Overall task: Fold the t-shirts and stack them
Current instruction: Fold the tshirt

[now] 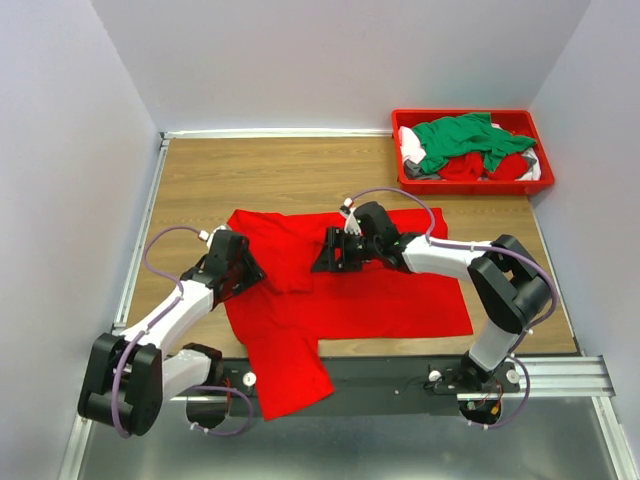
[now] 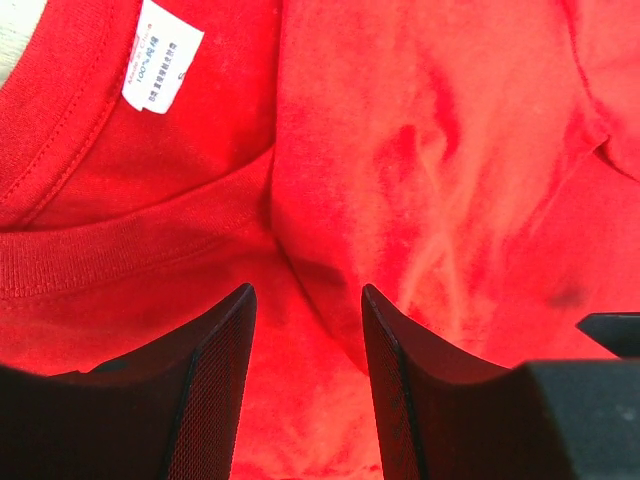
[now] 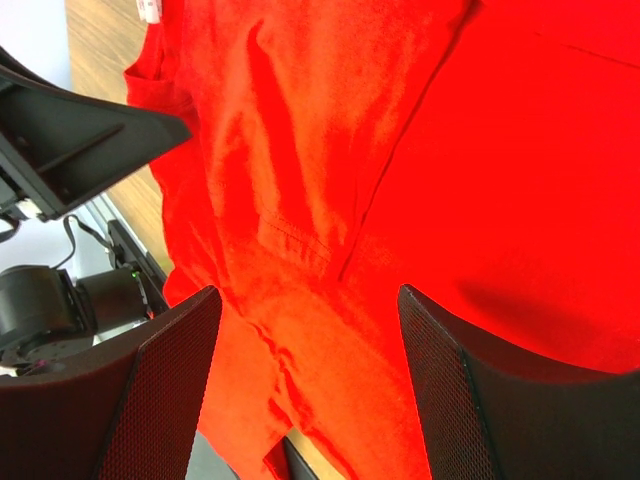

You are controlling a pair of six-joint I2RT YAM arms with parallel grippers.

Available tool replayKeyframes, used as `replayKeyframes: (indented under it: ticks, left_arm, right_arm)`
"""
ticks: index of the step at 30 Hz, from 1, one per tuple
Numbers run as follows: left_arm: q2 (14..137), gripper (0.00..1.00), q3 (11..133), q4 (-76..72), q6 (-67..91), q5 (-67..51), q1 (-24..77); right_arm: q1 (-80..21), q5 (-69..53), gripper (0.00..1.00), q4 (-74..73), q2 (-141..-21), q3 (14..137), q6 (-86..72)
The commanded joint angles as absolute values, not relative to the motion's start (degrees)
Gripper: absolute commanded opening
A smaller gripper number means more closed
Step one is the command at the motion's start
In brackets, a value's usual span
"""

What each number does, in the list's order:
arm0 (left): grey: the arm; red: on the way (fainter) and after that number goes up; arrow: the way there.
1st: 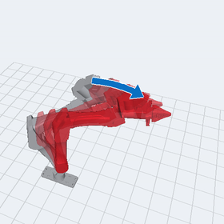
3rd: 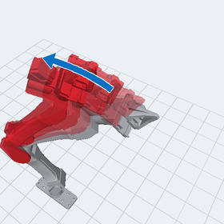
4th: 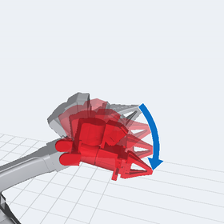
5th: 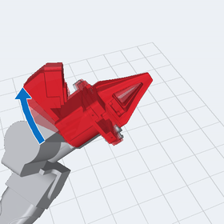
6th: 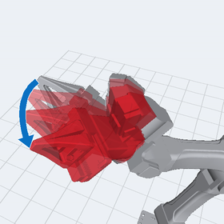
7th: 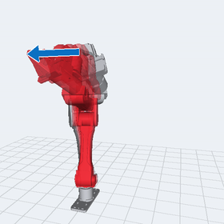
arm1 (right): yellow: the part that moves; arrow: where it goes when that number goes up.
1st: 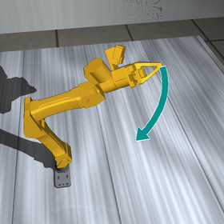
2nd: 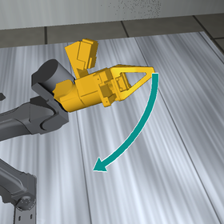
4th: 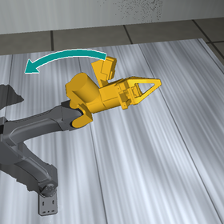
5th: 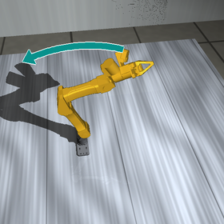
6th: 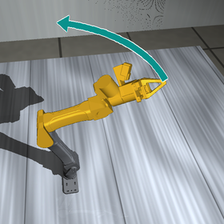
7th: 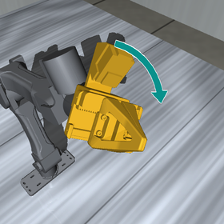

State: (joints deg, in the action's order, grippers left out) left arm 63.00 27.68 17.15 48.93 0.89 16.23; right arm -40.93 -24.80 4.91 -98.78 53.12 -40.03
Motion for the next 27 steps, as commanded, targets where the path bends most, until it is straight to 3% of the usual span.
replayKeyframes:
  ticks: [1, 7, 9, 13, 19, 27]
  left_arm:
    - [61.52, 0.55, 29.26, 17.93, 49.83, 1.85, 16.0]
    - [64.68, 0.53, 30.59, 16.17, 48.96, 0.26, 16.0]
    - [67.31, 0.46, 28.76, 14.17, 48.69, -1.39, 16.08]
    - [68.9, 0.44, 28.04, 11.7, 48.52, -2.46, 16.17]
    - [70.4, 0.34, 29.79, 11.51, 47.29, -1.76, 16.87]
    - [70.76, 0.14, 31.2, 12.13, 46.67, -2.11, 17.58]
  right_arm:
    - [-41.4, -24.17, 0.78, 5.8, -97.65, 51.59, -39.46]
    - [-41.31, -24.17, 0.78, 5.89, -97.56, 51.5, -39.46]
    - [-41.31, -23.82, 0.78, 5.8, -97.12, 51.07, -39.29]
    - [-41.31, -23.9, 0.78, 5.89, -97.38, 50.89, -39.37]
    - [-41.31, -23.91, 0.78, 5.8, -97.47, 50.98, -39.29]
    - [-41.31, -24.08, 0.79, 5.8, -97.91, 51.15, -39.2]
